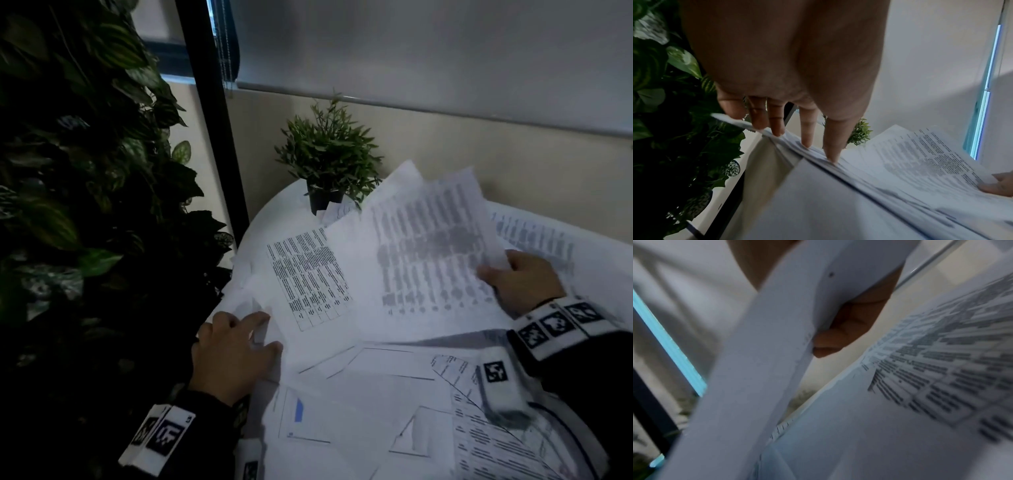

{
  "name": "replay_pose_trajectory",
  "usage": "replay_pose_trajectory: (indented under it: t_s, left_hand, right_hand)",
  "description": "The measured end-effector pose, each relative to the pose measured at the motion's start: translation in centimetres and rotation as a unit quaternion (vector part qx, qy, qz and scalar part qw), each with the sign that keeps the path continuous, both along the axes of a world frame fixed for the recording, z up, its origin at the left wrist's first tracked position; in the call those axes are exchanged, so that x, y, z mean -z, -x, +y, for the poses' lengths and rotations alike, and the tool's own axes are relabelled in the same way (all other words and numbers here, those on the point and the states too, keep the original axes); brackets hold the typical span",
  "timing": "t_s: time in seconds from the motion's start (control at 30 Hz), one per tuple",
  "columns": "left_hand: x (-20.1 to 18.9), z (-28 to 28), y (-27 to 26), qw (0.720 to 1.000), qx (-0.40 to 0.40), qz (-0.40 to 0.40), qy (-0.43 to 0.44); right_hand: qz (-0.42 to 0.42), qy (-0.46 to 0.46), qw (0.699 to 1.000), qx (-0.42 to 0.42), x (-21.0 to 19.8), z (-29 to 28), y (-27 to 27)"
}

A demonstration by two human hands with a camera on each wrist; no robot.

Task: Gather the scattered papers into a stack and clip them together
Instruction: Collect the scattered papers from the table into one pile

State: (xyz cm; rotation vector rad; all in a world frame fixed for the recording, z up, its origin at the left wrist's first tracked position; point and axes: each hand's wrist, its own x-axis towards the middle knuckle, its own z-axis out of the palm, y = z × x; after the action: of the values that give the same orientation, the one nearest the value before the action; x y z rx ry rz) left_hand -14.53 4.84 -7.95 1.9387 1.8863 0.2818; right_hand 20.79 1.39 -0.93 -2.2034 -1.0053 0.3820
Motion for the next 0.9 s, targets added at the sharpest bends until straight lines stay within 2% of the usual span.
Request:
replay_pose_trajectory:
  t_s: [0.07, 0.1, 0.17, 0.23, 0.33, 0.4, 0.43, 0.47, 0.5, 0.53, 0.57, 0.6, 0.63, 0.67, 0.77, 0.83, 0.9]
  left_hand:
    - [-0.3, 0.1, -0.2, 0.997, -0.007, -0.055, -0.045]
    - [-0.8, -0.1, -0.4, 0.988, -0.011, -0.134, -0.069]
    - [-1.9, -0.4, -1.2, 0.938, -0.050, -0.340, -0.046]
    - [-2.4, -0.6, -2.3, 0.868, -0.095, -0.485, 0.039]
    - [-1.2, -0.2, -2.0, 0.813, -0.145, -0.560, 0.058]
    - [-0.7, 0.4, -0.7, 0.775, -0.145, -0.613, 0.055]
    - [-0.8, 0.6, -0.1, 0.767, -0.144, -0.623, 0.054]
    - [-0.8, 0.9, 0.8, 0.782, -0.145, -0.605, 0.036]
    - [-1.0, 1.3, 1.6, 0.822, -0.151, -0.549, -0.005]
    - [-1.2, 1.5, 2.3, 0.861, -0.159, -0.480, -0.054]
    - [-1.2, 1.8, 3.0, 0.887, -0.168, -0.420, -0.091]
    - [-1.2, 2.0, 3.5, 0.908, -0.177, -0.365, -0.107]
    - [-1.1, 2.1, 3.8, 0.927, -0.189, -0.305, -0.109]
    - [-1.0, 2.2, 4.0, 0.941, -0.201, -0.252, -0.105]
    - [-0.8, 2.6, 4.1, 0.952, -0.212, -0.201, -0.093]
    - [-0.9, 2.7, 4.1, 0.954, -0.203, -0.201, -0.094]
    - [-0.8, 2.7, 4.1, 0.947, -0.201, -0.235, -0.089]
  right_hand:
    - [0.027, -0.050, 0.998, 0.007, -0.6, -0.5, -0.3]
    - [0.041, -0.065, 0.997, -0.004, -0.7, -0.6, 0.2]
    - [0.076, -0.091, 0.992, -0.050, -0.5, -0.7, 2.0]
    - [0.147, -0.114, 0.977, -0.108, 0.1, -0.6, 5.0]
    - [0.251, -0.122, 0.942, -0.188, 1.4, 0.1, 8.5]
    - [0.310, -0.079, 0.912, -0.256, 2.1, 0.8, 9.8]
    - [0.321, -0.051, 0.903, -0.282, 2.4, 1.2, 10.2]
    - [0.309, -0.030, 0.902, -0.299, 2.7, 1.7, 10.5]
    - [0.256, -0.005, 0.920, -0.297, 2.9, 2.4, 10.7]
    - [0.164, 0.043, 0.947, -0.275, 3.1, 3.1, 10.6]
    - [0.043, 0.112, 0.966, -0.231, 3.5, 4.0, 10.5]
    - [-0.066, 0.183, 0.962, -0.191, 3.7, 4.7, 10.4]
    - [-0.137, 0.243, 0.945, -0.169, 3.9, 5.2, 10.6]
    - [-0.172, 0.284, 0.930, -0.159, 4.1, 5.7, 10.8]
    - [-0.163, 0.320, 0.919, -0.160, 4.5, 6.8, 11.3]
    - [-0.104, 0.278, 0.940, -0.165, 4.1, 7.2, 11.0]
    - [-0.068, 0.242, 0.957, -0.148, 3.1, 7.0, 10.0]
